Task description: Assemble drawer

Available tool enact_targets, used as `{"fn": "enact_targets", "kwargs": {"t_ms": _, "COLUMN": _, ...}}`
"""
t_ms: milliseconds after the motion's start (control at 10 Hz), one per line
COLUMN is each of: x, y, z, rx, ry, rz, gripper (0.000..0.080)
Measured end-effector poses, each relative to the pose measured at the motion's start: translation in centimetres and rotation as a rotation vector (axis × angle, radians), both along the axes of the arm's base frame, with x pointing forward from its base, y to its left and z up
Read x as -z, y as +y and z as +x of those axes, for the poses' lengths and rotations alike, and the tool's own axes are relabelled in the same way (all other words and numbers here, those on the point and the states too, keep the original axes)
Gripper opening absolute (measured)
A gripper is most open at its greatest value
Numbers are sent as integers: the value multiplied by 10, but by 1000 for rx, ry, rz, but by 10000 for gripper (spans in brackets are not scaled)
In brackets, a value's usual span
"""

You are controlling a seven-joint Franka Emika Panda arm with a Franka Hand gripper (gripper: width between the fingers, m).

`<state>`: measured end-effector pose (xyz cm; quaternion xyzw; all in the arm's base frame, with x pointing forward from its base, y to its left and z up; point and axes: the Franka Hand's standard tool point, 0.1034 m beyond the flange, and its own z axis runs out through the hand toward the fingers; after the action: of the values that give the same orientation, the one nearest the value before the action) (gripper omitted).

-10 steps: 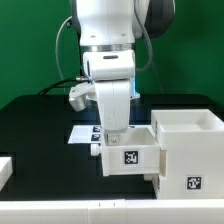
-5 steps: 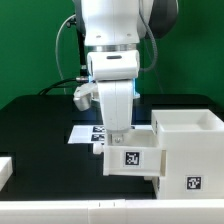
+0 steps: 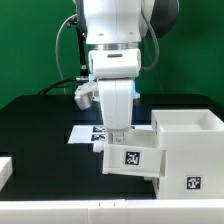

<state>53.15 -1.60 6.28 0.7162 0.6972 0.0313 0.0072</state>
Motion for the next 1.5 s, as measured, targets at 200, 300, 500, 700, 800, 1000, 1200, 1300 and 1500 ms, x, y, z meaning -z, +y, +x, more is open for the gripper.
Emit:
{"fn": "enact_targets", "kwargs": {"t_ms": 200, "x": 2, "y": -8, "z": -4, "rx": -22, "ry": 13, "rz": -1, "gripper": 40}}
{"fn": "enact_targets", "kwargs": {"t_ms": 300, "x": 3, "y": -12, "z": -4, "rx": -27, "ry": 24, "rz": -2, "gripper": 40}}
{"fn": "enact_targets", "kwargs": {"t_ms": 500, "x": 3, "y": -19, "z": -3, "rx": -18, "ry": 26, "rz": -4, "gripper": 40}}
{"fn": "enact_targets", "kwargs": {"t_ms": 700, "x": 4, "y": -18, "z": -5, "rx": -20, "ry": 40, "rz": -4, "gripper": 40}}
{"fn": "enact_targets", "kwargs": {"t_ms": 800, "x": 4, "y": -19, "z": -7, "rx": -20, "ry": 59, "rz": -6, "gripper": 40}}
{"fn": "enact_targets", "kwargs": {"t_ms": 1000, "x": 4, "y": -18, "z": -8, "rx": -20, "ry": 58, "rz": -5, "gripper": 40}}
{"fn": "enact_targets", "kwargs": {"t_ms": 1200, "x": 5, "y": -19, "z": -8, "rx": -19, "ry": 59, "rz": -5, "gripper": 40}}
{"fn": "enact_targets", "kwargs": {"t_ms": 1300, "x": 5, "y": -21, "z": -8, "rx": -19, "ry": 59, "rz": -5, "gripper": 40}}
{"fn": "enact_targets", "kwargs": {"t_ms": 1500, "x": 5, "y": -21, "z": -8, "rx": -20, "ry": 60, "rz": -4, "gripper": 40}}
